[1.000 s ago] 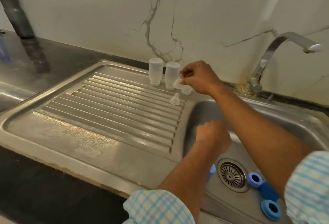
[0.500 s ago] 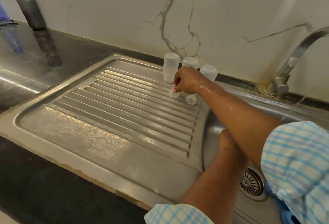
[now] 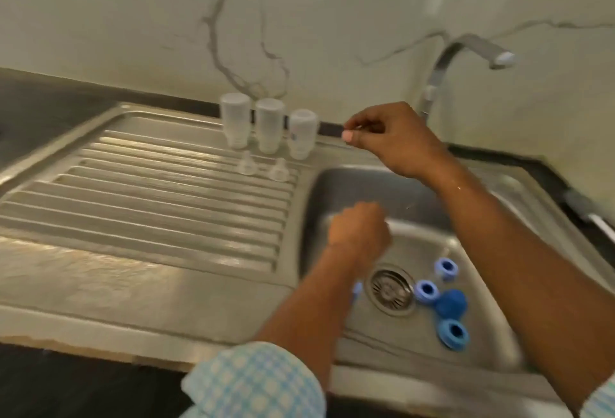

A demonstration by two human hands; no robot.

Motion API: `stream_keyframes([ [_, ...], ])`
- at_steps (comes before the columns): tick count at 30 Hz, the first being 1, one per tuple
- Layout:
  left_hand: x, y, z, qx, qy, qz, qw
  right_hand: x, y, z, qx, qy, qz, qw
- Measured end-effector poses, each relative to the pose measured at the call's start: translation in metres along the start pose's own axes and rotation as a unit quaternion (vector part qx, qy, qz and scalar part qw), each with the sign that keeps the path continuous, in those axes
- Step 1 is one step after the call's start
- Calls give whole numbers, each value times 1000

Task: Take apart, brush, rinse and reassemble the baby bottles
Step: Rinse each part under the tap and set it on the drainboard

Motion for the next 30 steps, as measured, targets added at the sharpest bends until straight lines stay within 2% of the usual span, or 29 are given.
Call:
stream_keyframes([
  [3, 4, -4, 10, 27, -21, 3, 999, 60, 61, -56, -27, 60, 119, 991],
  [6, 14, 1, 9, 18, -14, -1, 1000, 118, 110, -95, -65, 166, 252, 951],
  [10, 33, -1, 15, 27, 1, 3, 1000, 167, 142, -100, -142, 216, 342, 903],
  [14, 51, -8, 21, 19, 20, -10, 1000, 197, 132, -70, -169, 252, 327, 895],
  [21, 43, -27, 33, 14, 17, -15, 1000, 234, 103, -57, -141, 358, 315, 868],
  [23, 36, -34, 34, 21, 10, -21, 1000, 242, 100, -54, -151, 345, 326, 867],
  [26, 34, -43, 36, 19, 10, -26, 999, 250, 96, -49, -137, 292, 335, 885],
  [30, 39, -50, 38, 10, 11, -25, 1000, 251, 87, -46, -120, 279, 356, 884],
])
Point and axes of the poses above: each hand's wrist, its own y-axis away from the middle knuckle, its own z-axis out of the palm, x = y × z, the point moved 1 cm from there along -y, towards the middle knuckle, and after that the axes turned 13 degrees about -y, right-handed, at the moved point
